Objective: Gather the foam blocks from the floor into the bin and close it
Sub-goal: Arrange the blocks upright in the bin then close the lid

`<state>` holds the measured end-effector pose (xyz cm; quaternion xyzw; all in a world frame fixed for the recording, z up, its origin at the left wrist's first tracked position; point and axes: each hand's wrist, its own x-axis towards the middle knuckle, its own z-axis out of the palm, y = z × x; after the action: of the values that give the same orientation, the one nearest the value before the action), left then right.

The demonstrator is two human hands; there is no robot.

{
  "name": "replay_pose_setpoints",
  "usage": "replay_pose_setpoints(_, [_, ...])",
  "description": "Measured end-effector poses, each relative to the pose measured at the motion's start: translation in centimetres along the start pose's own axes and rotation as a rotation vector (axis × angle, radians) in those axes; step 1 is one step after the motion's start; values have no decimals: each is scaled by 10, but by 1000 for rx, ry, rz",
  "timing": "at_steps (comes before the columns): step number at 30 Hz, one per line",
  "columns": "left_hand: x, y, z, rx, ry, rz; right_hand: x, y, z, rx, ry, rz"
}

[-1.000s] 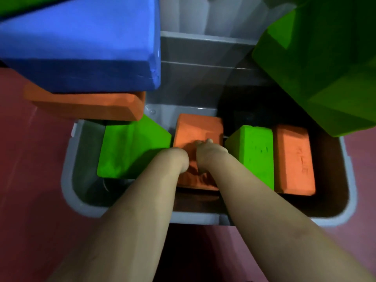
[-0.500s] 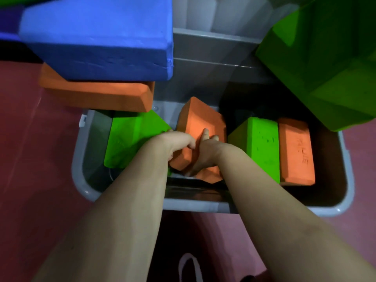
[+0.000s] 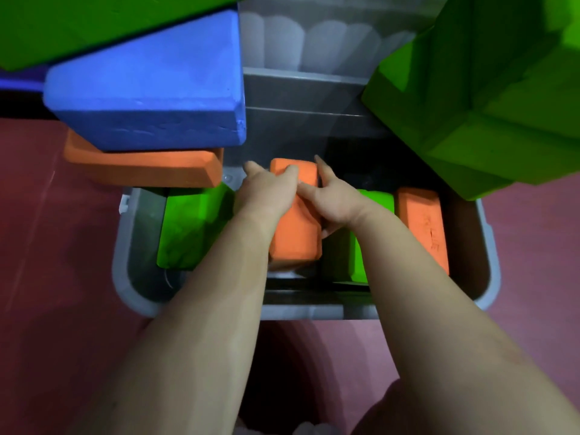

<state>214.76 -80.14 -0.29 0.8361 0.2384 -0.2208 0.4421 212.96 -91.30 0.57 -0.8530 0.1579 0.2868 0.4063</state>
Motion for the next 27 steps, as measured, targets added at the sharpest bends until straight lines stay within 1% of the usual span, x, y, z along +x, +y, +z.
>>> replay_pose_setpoints(3, [3,-3,6,1,-118,-72,-1,3,4,-176,74,1])
replay_pose_setpoints(5, [2,-5,9,-20,-196,-108,-3,8,7,-271,114,-35])
replay_pose_setpoints(8, [-3,-11,14,-51,-278,-103,-9,13,2,-411,204,-113])
replay_pose_setpoints(10, [-8,-14,16,-81,-313,-92,-16,15,-4,-557,283,-115])
replay_pose_setpoints(12, [-12,-14,19,-65,-341,-80,-23,20,-8,-650,320,-88])
replay_pose_setpoints(16, [-17,-10,33,49,-395,-6,-26,34,-17,-695,362,-4])
replay_pose_setpoints(18, [-17,-11,42,96,-400,20,-24,42,-17,-688,351,44])
replay_pose_setpoints(23, [-14,-17,53,44,-395,66,-22,52,-13,-594,320,100])
replay_pose_setpoints(25, [-17,-20,51,63,-382,78,-24,47,-11,-594,331,73])
replay_pose_setpoints(27, [-21,-26,39,198,-333,140,-27,37,-5,-633,375,-60])
